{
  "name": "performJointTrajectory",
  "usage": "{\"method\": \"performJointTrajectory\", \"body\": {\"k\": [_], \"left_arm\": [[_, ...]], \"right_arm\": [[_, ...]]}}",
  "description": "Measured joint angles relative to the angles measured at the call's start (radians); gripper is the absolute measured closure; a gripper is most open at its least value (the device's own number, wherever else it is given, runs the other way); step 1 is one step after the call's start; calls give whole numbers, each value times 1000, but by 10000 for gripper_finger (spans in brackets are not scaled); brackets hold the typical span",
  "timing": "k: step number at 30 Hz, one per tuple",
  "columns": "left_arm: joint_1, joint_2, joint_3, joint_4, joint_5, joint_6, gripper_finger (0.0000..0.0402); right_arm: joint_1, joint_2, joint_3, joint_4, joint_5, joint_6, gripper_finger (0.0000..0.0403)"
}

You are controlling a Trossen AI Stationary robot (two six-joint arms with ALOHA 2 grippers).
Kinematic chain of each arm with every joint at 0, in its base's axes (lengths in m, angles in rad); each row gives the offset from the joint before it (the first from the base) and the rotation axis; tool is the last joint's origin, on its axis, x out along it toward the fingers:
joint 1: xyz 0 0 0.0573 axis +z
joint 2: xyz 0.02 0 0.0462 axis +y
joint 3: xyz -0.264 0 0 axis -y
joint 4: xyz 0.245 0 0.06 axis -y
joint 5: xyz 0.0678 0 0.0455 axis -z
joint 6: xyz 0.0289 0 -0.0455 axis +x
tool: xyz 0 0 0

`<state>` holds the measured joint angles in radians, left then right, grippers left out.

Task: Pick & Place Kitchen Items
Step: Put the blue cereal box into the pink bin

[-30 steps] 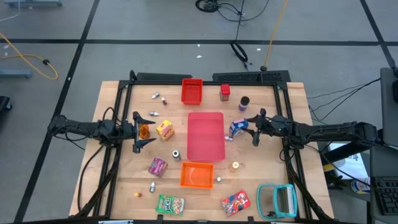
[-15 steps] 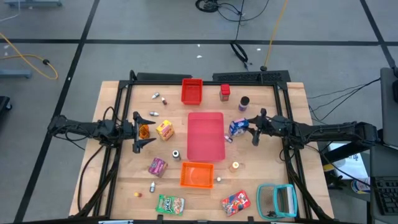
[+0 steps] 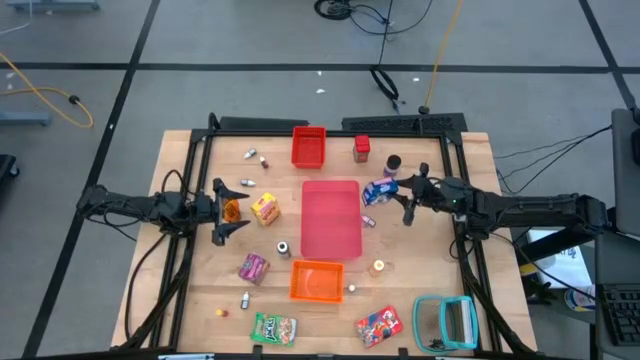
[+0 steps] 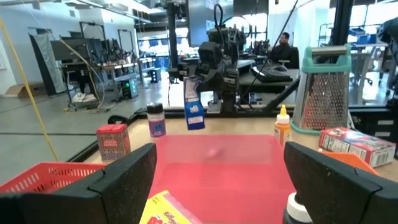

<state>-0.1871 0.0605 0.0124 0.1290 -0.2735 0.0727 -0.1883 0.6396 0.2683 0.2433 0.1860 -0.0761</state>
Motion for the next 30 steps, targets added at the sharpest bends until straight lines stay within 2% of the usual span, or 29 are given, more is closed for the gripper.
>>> {"method": "performJointTrajectory", "body": {"k": [5,12,17,24,30], "left_arm": [[0,0,0,2,-30,0,50],[0,0,0,2,-52,0,50],[0,0,0,2,-83,0,50],[0,0,0,2,-170,1,50],[0,0,0,3,-188,1,50]], "right_arm": [[0,74,76,-2,0,0,269],[0,263,172,49,7,14,269],[-1,399,224,115,83,37,269],[0,534,248,247,79,80,269],[3,595,247,312,79,123,268]]}}
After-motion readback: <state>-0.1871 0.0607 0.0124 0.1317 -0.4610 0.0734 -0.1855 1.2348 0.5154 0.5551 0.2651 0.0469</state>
